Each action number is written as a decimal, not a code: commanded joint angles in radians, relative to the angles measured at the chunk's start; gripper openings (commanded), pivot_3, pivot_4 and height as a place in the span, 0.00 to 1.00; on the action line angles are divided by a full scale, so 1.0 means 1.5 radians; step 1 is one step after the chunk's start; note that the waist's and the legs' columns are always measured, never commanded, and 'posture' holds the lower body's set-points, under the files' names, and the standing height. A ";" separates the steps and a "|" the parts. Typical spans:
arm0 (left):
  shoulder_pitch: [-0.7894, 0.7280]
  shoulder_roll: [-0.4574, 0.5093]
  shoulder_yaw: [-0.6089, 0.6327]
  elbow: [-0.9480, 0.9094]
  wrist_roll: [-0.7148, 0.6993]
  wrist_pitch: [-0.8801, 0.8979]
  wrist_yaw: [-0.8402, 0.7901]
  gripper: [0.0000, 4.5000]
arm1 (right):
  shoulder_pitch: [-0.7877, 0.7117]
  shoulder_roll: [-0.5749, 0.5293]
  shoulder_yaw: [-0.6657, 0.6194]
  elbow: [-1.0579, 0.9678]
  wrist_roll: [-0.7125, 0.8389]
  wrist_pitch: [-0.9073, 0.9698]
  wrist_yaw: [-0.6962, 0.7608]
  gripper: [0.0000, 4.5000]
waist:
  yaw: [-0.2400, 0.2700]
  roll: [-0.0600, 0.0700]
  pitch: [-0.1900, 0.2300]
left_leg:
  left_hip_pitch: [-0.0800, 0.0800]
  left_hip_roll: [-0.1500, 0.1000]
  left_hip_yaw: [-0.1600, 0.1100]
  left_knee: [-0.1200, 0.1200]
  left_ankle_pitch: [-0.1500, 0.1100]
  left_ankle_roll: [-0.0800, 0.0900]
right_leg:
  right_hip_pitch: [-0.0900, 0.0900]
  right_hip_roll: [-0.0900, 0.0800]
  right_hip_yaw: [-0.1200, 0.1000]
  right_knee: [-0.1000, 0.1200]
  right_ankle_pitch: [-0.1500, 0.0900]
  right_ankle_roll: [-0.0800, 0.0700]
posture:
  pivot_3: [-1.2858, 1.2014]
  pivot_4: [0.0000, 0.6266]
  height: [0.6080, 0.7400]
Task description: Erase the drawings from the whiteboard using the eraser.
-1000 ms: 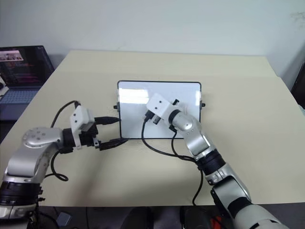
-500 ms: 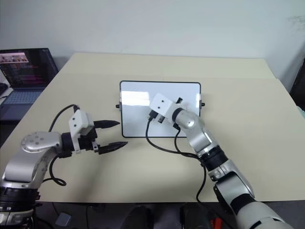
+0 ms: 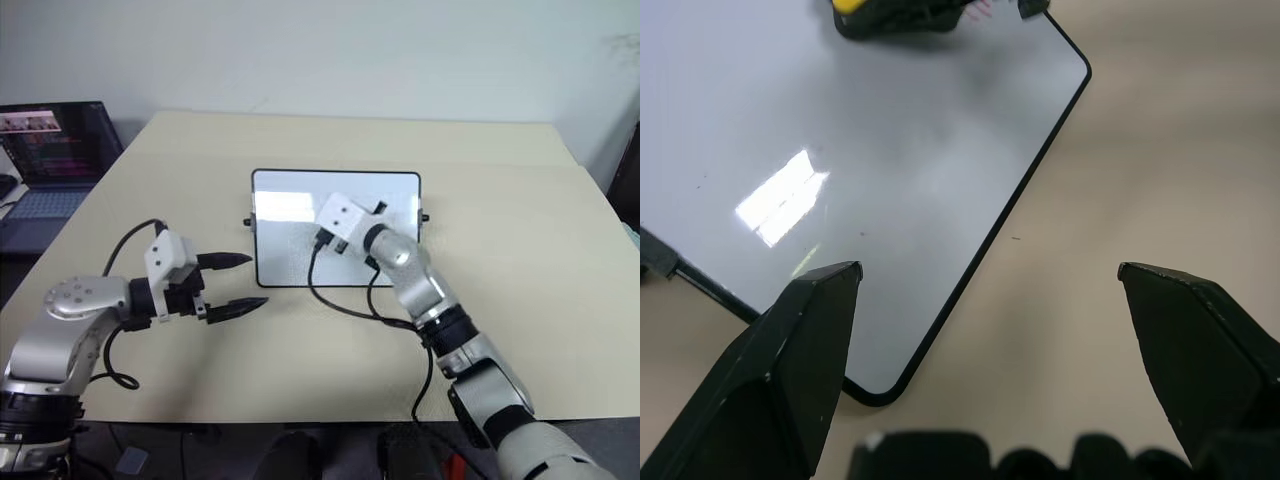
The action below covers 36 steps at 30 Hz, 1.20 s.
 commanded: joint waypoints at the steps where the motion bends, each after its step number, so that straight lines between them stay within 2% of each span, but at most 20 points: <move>1: -0.011 0.004 0.011 -0.021 -0.010 -0.004 -0.002 1.00 | 0.024 -0.002 0.017 -0.027 0.017 0.029 0.066 0.22 | -0.001 0.000 0.000 | 0.000 0.000 0.000 0.000 0.000 0.000 | 0.000 0.000 0.000 0.000 0.000 0.000 | 0.52 0.24 1.00; 3: -0.013 0.004 0.010 -0.018 -0.009 -0.005 -0.002 1.00 | 0.044 0.000 0.028 -0.056 0.032 0.034 0.104 0.22 | -0.001 0.000 0.000 | 0.000 0.000 0.000 -0.001 0.000 0.000 | 0.000 0.000 0.000 -0.001 0.000 0.000 | 0.52 0.24 1.00; 5: -0.015 0.003 0.009 -0.015 -0.009 -0.006 -0.003 1.00 | 0.047 0.007 0.030 -0.065 0.026 0.030 0.099 0.22 | -0.002 0.000 0.000 | 0.000 0.000 0.000 -0.001 0.000 0.000 | 0.000 0.000 0.000 -0.001 0.000 0.000 | 0.52 0.24 1.00; 8: -0.018 0.003 0.007 -0.014 -0.008 -0.005 -0.004 1.00 | 0.019 0.022 0.023 -0.024 -0.018 -0.014 0.011 0.22 | -0.002 0.000 0.000 | 0.000 0.000 0.000 -0.001 0.000 0.000 | 0.000 0.000 0.000 -0.001 0.000 0.000 | 0.52 0.24 1.00; 10: -0.021 0.002 0.004 -0.012 -0.007 -0.006 -0.004 1.00 | 0.012 0.035 0.018 -0.012 -0.013 -0.022 0.001 0.22 | -0.002 0.000 0.000 | 0.000 0.000 0.000 0.000 0.000 0.000 | 0.000 0.000 0.000 0.000 0.000 0.000 | 0.52 0.24 1.00; 15: -0.028 -0.004 -0.001 -0.012 -0.006 -0.008 -0.001 1.00 | 0.046 0.027 0.048 -0.049 0.007 0.019 0.092 0.22 | -0.001 0.000 0.000 | -0.001 0.000 0.000 0.000 0.000 0.000 | 0.000 0.000 0.000 -0.001 0.000 0.000 | 0.52 0.24 1.00; 18: -0.044 -0.025 -0.008 -0.018 -0.008 -0.011 0.013 1.00 | 0.073 0.017 -0.020 -0.142 0.035 0.028 0.069 0.22 | 0.002 0.000 0.000 | -0.002 0.000 0.000 0.000 0.000 0.000 | -0.001 0.000 0.000 -0.002 0.000 0.000 | 0.52 0.24 1.00; 21: -0.056 -0.038 -0.019 -0.028 -0.009 -0.008 0.011 1.00 | 0.113 0.003 -0.062 -0.253 0.071 0.072 0.084 0.22 | 0.003 0.000 0.001 | -0.003 0.000 -0.001 0.000 0.000 0.000 | -0.001 -0.001 -0.001 -0.002 0.000 0.000 | 0.52 0.24 1.00; 24: -0.070 -0.048 -0.039 -0.041 -0.008 -0.007 0.002 1.00 | 0.192 -0.027 -0.104 -0.404 0.110 0.146 0.109 0.22 | 0.003 0.000 0.001 | -0.003 0.000 -0.001 0.000 0.000 0.000 | -0.001 -0.001 -0.001 -0.003 0.000 0.000 | 0.52 0.24 1.00; 27: -0.085 -0.051 -0.057 -0.041 -0.002 -0.010 -0.010 1.00 | 0.263 -0.068 -0.115 -0.482 0.112 0.187 0.119 0.22 | 0.002 0.000 0.001 | -0.003 0.000 -0.001 -0.001 0.000 0.000 | -0.001 -0.001 -0.001 -0.003 -0.001 0.001 | 0.52 0.24 1.00; 32: -0.134 -0.066 -0.088 -0.012 0.011 -0.024 -0.022 1.00 | 0.352 -0.117 -0.120 -0.525 0.104 0.217 0.104 0.22 | 0.000 0.000 0.001 | -0.002 -0.001 0.000 0.000 0.000 0.000 | -0.001 0.000 0.000 -0.002 -0.001 0.001 | 0.52 0.24 1.00; 36: -0.161 -0.072 -0.104 0.019 0.028 -0.036 -0.029 1.00 | 0.333 -0.103 -0.110 -0.499 0.094 0.194 0.065 0.22 | -0.006 0.000 0.001 | -0.002 -0.002 0.000 0.000 0.000 0.000 | -0.001 0.002 0.001 -0.002 -0.002 0.003 | 0.52 0.24 1.00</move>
